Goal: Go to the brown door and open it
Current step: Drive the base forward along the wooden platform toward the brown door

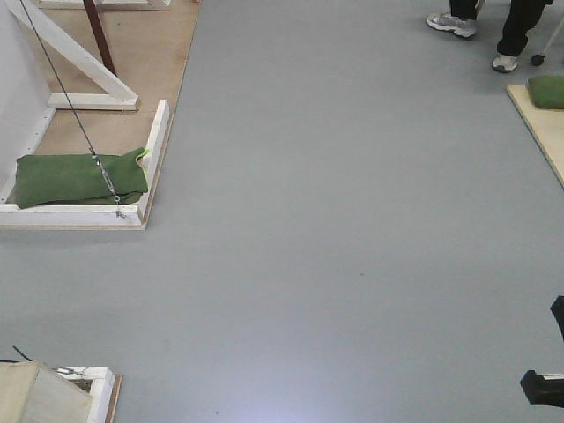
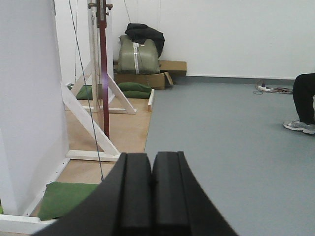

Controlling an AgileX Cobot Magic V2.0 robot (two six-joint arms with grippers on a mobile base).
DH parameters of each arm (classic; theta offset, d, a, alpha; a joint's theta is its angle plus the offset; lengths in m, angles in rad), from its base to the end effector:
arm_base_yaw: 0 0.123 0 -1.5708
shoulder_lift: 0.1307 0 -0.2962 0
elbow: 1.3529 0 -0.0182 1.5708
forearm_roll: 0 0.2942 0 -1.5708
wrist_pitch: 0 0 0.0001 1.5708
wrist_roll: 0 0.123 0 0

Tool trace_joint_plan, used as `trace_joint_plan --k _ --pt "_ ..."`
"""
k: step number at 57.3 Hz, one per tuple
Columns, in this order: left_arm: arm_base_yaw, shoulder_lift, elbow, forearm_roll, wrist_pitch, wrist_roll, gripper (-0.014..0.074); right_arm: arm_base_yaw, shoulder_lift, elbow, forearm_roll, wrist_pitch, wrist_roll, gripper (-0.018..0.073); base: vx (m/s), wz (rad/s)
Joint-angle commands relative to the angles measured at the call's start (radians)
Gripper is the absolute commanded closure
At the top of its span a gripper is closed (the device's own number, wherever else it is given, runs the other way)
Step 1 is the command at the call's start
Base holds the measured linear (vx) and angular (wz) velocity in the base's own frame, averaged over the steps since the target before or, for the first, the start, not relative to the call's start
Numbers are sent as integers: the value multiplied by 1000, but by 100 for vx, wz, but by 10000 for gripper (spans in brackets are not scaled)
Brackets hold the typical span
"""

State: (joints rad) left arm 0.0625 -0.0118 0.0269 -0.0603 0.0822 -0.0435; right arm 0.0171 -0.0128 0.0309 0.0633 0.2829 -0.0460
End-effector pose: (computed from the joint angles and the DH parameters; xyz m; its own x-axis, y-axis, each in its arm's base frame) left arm 0.1208 0.0069 0.1962 -0.0039 -0.1039 -0.9946 -0.0582 0.9929 -0.1035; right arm 0.1182 0.0042 0.1702 -0.2121 0.0112 -0.9772 -0.0312 0.9993 0.0182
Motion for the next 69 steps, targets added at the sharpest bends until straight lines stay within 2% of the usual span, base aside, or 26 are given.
trace_joint_plan --k 1,69 --pt "1 -13 -29 -3 -82 -4 600 -1 -9 5 -1 -82 -6 559 0 0" --pt "1 -18 -25 -3 -82 -4 600 -1 -13 5 -1 -82 -6 559 0 0"
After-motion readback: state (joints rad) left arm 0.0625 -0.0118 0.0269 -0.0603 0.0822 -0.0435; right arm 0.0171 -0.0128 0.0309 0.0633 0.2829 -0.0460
